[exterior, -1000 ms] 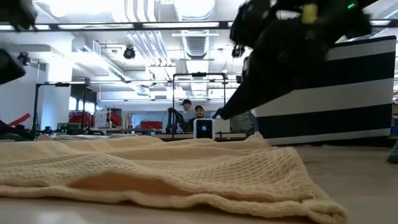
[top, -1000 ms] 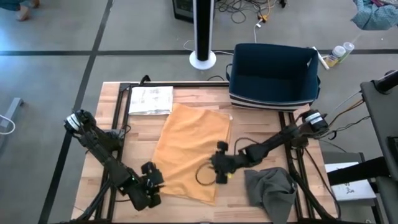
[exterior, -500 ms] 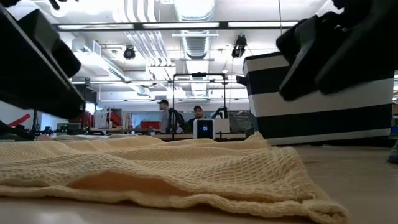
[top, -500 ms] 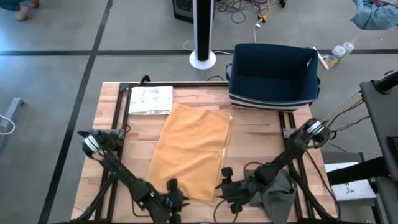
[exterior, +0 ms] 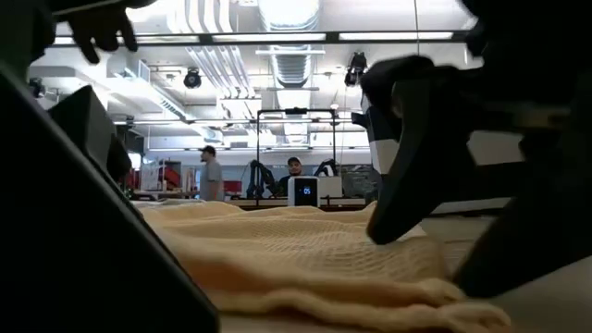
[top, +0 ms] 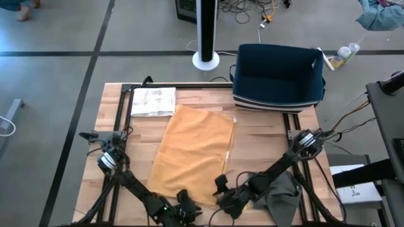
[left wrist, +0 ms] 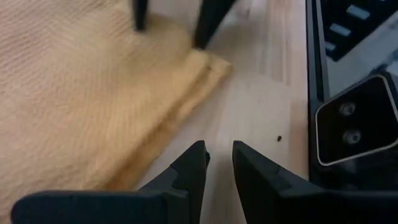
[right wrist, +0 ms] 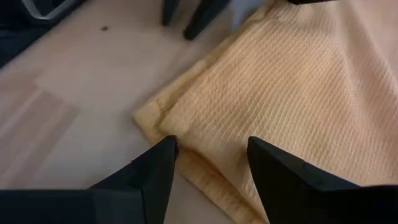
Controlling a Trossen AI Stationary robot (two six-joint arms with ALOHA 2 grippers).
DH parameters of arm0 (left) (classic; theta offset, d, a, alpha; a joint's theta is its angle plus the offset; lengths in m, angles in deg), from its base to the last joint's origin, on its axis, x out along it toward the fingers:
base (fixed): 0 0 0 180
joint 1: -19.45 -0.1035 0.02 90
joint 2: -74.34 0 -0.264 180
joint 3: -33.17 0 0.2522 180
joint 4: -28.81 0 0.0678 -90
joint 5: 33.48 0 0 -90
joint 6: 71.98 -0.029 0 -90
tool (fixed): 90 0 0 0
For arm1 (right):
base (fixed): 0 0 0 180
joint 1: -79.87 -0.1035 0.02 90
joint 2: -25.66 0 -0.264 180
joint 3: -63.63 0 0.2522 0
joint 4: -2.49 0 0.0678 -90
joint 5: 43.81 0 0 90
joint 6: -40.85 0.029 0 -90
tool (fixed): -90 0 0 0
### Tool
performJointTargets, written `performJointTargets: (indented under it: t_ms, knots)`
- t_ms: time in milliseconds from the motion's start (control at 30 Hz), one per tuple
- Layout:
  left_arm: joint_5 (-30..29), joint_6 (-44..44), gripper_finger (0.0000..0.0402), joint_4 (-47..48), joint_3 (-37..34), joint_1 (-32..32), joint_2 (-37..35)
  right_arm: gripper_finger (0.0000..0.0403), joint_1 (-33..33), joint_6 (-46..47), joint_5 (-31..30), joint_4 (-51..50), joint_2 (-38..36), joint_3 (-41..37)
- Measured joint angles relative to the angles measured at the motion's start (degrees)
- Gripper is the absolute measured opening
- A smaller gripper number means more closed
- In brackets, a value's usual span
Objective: Fold towel
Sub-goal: Fold the yellow towel
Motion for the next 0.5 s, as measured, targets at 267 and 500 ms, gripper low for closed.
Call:
performJointTargets:
  t_ms: [267,500]
  knots:
    - [0.50,2.28,0.0076,0.29,-1.03,-0.23,-0.52,0.0191,0.15,-0.97,0.01,-5.38,-1.53,1.08]
    - [0.57,2.33,0.0076,0.59,-1.24,-0.45,-0.52,0.0173,0.79,-2.31,0.92,-4.41,-1.00,0.95]
